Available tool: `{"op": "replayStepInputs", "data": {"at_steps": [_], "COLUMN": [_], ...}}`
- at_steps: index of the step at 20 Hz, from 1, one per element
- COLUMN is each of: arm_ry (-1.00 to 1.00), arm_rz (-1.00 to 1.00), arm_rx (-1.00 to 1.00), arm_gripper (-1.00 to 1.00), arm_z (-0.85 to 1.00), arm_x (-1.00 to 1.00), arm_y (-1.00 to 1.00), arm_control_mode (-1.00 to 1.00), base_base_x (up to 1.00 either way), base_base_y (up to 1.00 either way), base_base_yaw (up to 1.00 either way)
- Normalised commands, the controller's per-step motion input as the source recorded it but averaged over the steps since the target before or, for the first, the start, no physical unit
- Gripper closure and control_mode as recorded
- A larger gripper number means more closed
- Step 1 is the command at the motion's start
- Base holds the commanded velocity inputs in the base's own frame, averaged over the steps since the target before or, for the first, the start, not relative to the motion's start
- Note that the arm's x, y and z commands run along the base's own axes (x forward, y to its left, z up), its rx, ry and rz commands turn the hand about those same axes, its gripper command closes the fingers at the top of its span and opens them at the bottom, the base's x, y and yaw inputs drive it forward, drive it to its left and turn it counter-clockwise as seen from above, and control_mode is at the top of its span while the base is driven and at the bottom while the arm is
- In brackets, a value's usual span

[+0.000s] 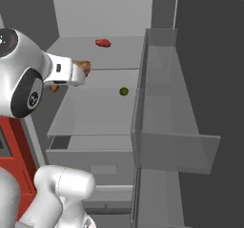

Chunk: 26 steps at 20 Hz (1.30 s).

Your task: Transport the chicken drumstick and lime to the fridge. Place the chicken drumstick on the rack containing meat and place the lime on the rack containing the vegetable, ensuring meats and vegetables are on different racks.

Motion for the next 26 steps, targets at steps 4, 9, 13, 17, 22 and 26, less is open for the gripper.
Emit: {"op": "replayStepInputs", "data": {"at_steps": [4, 9, 13, 17, 22, 26], "arm_ry": [-0.42, -0.08, 0.0, 0.0, 0.0, 0.02], "arm_rz": [0.09, 0.0, 0.0, 0.0, 0.0, 0.0], "arm_rx": [-0.01, 0.0, 0.0, 0.0, 0.0, 0.0], "arm_gripper": [1.0, 1.0, 1.0, 1.0, 1.0, 1.0], "arm_z": [0.0, 0.03, 0.02, 0.0, 0.0, 0.0], "arm_x": [0.58, 0.94, 0.99, 1.0, 1.0, 1.0], "arm_y": [-0.01, 0.0, -0.01, 0.0, 0.0, 0.0], "arm_control_mode": [-1.0, -1.0, -1.0, -1.0, -1.0, -1.0], "base_base_x": [0.0, 0.0, 0.0, 0.0, 0.0, 0.0], "base_base_y": [0.0, 0.0, 0.0, 0.0, 0.0, 0.0], "base_base_yaw": [0.0, 0.0, 0.0, 0.0, 0.0, 0.0]}}
